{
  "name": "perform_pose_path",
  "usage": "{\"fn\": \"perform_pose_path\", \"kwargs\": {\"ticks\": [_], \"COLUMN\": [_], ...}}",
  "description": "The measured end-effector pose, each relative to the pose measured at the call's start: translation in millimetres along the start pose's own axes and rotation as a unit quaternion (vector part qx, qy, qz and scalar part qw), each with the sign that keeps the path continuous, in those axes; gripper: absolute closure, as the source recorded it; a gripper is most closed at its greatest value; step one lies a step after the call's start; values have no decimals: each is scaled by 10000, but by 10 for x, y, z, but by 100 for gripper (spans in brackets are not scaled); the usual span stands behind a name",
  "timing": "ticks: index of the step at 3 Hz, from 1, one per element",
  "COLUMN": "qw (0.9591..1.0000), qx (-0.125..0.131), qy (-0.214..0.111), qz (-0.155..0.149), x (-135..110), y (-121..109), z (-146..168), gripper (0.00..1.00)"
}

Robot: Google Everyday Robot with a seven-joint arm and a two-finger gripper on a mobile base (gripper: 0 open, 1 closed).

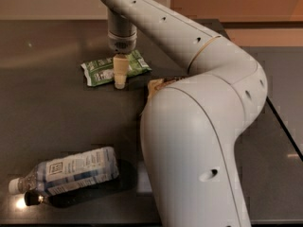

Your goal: Move green jalapeno chip bag near blue plastic bottle

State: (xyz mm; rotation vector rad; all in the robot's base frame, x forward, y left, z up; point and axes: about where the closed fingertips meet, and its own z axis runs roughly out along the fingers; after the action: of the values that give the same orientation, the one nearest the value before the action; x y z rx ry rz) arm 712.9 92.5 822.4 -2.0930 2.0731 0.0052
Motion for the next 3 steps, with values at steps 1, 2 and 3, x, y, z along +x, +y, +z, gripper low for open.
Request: {"fn": "perform_pose_path", "kwargs": {"ticks": [1,2,3], "qw": [10000,9999,9999], "qx": [-59,-89,-89], "qy": [3,-1,-1], "qz": [-78,-123,-123], "x": [-20,-35,-42], "y": [-8,-15,-22], "z": [10,13,-37], "gripper": [22,47,68]}}
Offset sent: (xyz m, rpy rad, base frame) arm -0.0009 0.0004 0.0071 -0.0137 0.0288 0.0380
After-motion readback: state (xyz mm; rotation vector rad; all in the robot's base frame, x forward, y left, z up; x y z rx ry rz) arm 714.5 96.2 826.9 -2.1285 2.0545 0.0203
